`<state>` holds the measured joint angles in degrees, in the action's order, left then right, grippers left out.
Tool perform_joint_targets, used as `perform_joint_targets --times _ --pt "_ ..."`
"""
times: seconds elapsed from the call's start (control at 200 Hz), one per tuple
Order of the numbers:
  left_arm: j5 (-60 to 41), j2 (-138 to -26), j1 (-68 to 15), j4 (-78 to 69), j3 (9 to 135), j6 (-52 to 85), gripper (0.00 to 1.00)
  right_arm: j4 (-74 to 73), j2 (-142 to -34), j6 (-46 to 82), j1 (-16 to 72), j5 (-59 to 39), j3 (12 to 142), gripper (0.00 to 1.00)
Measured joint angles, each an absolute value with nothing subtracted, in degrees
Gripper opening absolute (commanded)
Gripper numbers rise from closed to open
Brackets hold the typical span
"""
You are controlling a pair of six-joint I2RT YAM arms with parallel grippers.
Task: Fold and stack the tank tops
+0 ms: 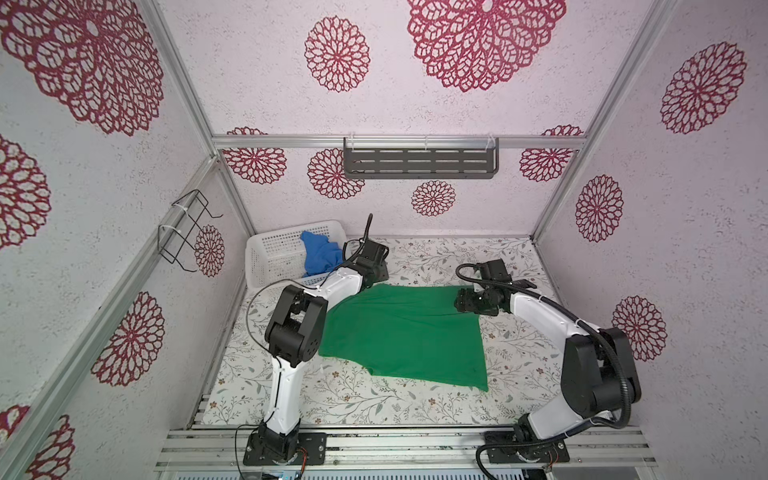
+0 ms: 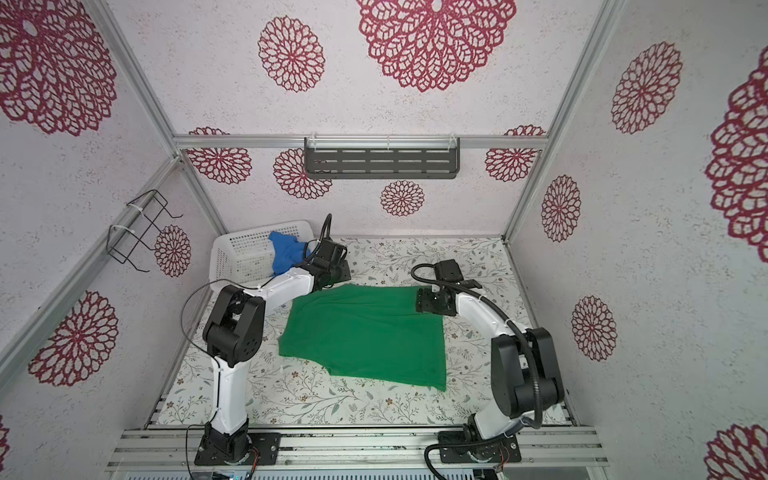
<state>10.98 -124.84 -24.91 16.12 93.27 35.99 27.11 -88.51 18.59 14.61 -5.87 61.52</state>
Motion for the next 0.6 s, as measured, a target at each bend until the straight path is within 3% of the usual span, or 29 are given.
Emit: perform_joint_targets --times 0.18,0.6 --pt "11.09 -130.87 -21.06 18.96 97.89 34.41 0.49 29.98 -82.06 20.25 14.61 -5.82 56.45 0.72" --pt "13.32 -129.43 -17.72 21.52 95.20 31.14 0.50 44.56 -61.93 28.80 16.62 -5.85 41.43 0.66"
